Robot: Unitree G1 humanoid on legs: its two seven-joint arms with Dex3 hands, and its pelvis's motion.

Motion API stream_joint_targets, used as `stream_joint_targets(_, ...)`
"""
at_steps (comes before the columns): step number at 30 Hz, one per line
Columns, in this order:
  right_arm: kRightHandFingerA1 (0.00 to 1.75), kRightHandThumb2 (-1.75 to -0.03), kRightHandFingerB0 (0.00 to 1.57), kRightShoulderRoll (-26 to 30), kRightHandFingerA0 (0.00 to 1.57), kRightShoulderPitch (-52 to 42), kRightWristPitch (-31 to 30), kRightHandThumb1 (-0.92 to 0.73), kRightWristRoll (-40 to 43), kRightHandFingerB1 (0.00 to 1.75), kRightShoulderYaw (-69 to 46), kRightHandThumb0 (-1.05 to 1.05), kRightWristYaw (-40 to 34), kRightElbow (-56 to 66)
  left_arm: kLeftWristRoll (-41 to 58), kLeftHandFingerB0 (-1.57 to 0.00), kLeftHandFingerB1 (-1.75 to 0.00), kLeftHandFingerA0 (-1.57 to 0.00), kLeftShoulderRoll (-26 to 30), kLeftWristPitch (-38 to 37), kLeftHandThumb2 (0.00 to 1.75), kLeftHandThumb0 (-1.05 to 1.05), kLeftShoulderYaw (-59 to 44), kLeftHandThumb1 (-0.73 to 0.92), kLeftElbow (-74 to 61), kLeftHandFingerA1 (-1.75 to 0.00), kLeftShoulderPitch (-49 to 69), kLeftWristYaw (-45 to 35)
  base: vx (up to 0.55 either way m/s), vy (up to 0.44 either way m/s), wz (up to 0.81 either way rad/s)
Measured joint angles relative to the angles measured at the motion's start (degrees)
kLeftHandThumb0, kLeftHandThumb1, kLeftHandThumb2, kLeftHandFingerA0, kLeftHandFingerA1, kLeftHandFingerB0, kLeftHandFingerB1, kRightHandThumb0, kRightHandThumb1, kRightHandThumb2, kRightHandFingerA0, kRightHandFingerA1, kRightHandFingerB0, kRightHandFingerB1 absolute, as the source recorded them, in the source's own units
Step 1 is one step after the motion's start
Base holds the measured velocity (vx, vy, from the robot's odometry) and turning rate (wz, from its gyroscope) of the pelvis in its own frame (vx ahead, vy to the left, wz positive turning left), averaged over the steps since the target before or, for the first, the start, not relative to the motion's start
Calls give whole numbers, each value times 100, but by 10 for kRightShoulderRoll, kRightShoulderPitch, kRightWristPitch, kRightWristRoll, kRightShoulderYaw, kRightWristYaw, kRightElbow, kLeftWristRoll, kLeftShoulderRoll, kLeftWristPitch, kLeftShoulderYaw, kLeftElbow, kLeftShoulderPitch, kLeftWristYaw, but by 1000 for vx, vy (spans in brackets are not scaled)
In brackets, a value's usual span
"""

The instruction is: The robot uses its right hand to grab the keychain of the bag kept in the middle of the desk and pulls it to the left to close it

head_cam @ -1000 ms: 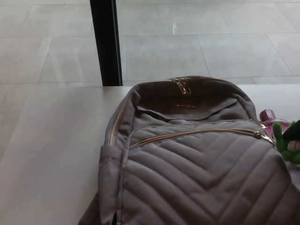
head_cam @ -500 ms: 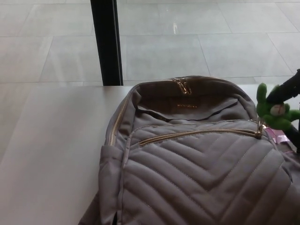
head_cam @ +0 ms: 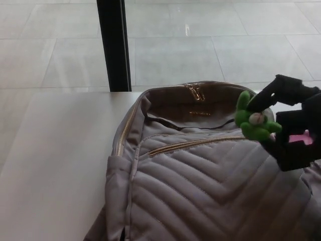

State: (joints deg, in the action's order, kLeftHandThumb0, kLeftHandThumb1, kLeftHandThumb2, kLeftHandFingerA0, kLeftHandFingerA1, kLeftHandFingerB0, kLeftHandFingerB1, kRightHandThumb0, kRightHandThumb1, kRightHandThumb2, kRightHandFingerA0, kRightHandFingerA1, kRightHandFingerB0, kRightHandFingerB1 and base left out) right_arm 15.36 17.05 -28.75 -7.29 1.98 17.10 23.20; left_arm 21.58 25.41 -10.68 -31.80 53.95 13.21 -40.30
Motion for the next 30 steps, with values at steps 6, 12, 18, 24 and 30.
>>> stream_joint_targets(6, 175, -134, 78, -35, 98, 22, -52, -40, -12, 170, 89, -27, -3, -17, 0, -49, -42, -49, 0, 1, 81, -88, 0, 92, 0, -54, -3, 2, 0, 0, 0)
stream_joint_targets(12, 175, -136, 78, -87, 102, 70, -91, -40, -23, 170, 143, -36, -17, -73, 0, -47, -47, -50, 0, 5, 93, -96, -2, 84, -3, -57, -6, 9, 0, 0, 0)
stream_joint_targets(18, 175, -142, 82, -116, 103, 118, -116, -38, -33, 166, 168, -40, -27, -121, 1, -49, -47, -51, 0, 10, 94, -96, -4, 84, -8, -58, -4, 12, 0, 0, 0)
stream_joint_targets(24, 175, -134, 82, -145, 96, 165, -128, -38, -40, 164, 187, -39, -35, -170, 1, -54, -43, -56, -2, 12, 81, -90, -5, 92, -11, -57, -4, 16, 0, 0, 0)
stream_joint_targets(30, 175, -132, 80, -163, 99, 213, -128, -38, -59, 161, 225, -42, -42, -227, 1, -56, -44, -56, -4, 12, 79, -94, -5, 92, -5, -57, -12, 20, 0, 0, 0)
